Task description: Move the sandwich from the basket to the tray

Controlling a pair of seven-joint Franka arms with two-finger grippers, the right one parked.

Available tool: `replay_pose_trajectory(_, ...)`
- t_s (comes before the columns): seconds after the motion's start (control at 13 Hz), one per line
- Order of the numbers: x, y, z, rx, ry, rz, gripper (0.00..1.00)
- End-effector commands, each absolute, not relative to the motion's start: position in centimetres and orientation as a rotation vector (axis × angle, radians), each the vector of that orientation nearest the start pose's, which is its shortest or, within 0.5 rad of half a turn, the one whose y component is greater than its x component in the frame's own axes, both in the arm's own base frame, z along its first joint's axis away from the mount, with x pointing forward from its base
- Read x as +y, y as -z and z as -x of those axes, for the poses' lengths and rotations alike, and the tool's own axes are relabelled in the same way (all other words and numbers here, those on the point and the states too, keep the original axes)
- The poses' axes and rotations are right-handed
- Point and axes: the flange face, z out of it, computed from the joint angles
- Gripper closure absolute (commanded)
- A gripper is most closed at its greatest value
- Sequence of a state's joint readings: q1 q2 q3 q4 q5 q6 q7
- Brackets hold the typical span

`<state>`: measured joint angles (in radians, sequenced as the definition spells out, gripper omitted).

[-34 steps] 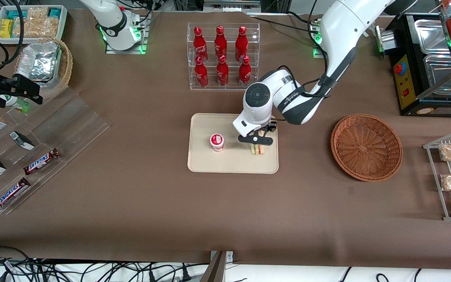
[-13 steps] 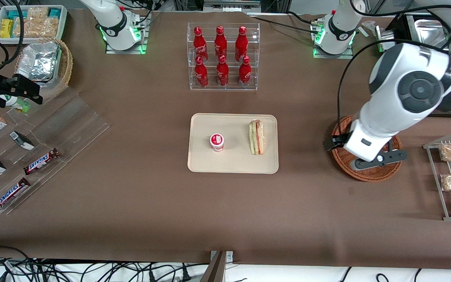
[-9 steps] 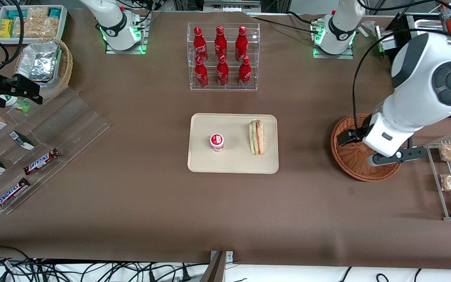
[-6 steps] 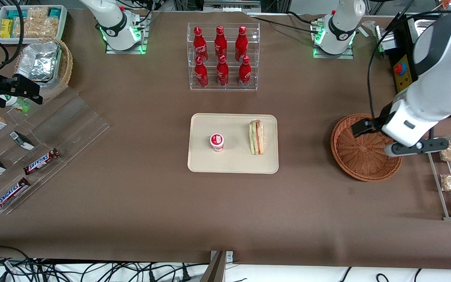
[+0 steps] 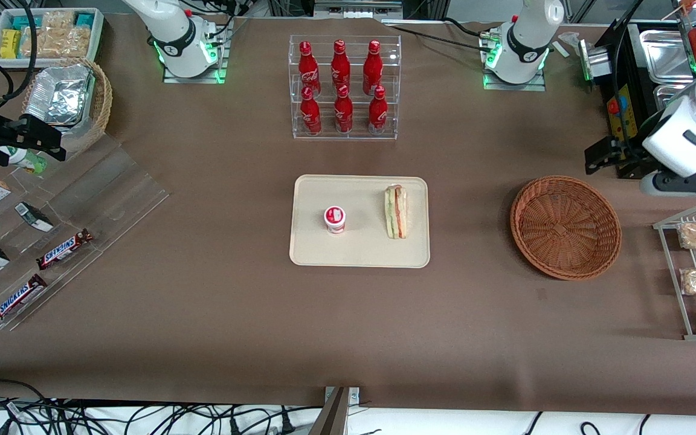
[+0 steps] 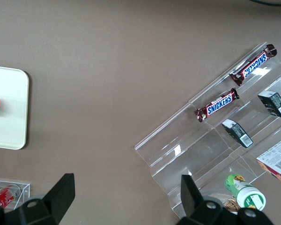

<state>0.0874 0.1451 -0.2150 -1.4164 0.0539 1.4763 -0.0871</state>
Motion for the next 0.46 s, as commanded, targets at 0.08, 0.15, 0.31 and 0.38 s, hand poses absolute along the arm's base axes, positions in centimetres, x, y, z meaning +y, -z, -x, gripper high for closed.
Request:
replay_pose_trajectory(0.08, -5.62, -61.13, -56.82, 0.189, -0.142, 3.114, 0.0)
replay_pose_trajectory(0.15, -5.71, -61.24, -56.72, 0.224, -0.14, 3.112, 0.0)
replay_pose_trajectory(0.31, -6.25, -61.68, -56.47, 0.255, -0.126, 3.109, 0.0)
replay_pose_trajectory(0.38, -6.17, -61.68, -56.48, 0.253, -0.126, 3.109, 0.0)
